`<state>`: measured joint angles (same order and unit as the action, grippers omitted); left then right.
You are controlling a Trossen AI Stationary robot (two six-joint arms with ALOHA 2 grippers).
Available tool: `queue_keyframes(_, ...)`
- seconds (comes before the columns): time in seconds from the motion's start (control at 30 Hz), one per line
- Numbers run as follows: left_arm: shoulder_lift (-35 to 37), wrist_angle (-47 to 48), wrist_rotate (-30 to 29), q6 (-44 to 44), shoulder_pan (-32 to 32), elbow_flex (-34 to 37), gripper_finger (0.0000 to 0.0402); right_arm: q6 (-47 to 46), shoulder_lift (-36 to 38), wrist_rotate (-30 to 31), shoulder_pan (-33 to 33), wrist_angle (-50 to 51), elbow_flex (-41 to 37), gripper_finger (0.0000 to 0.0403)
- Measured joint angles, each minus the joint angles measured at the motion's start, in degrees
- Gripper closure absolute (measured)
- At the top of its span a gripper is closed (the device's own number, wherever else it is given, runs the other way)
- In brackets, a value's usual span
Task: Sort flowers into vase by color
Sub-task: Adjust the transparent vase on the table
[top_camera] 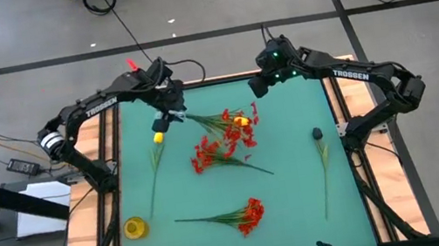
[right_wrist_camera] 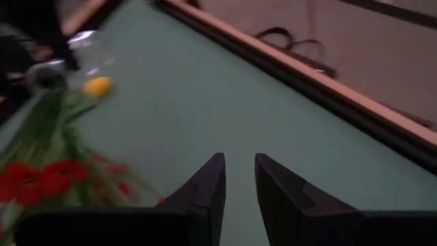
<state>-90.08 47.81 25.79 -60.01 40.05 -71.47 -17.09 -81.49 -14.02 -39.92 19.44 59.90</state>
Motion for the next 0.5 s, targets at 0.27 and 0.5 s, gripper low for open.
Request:
queue_keyframes(0.27,1.9,0.1,8.6,2.1,1.9,0.0,0.0225,0.6,0.0,-8.2,0.2,-5.0,0.0,0.0313)
queue_keyframes(0.5,1.9,0.0,18.2,3.4,4.8,0.0,0.0225,-1.0,0.0,-15.7,0.2,-9.0,0.0,0.0313)
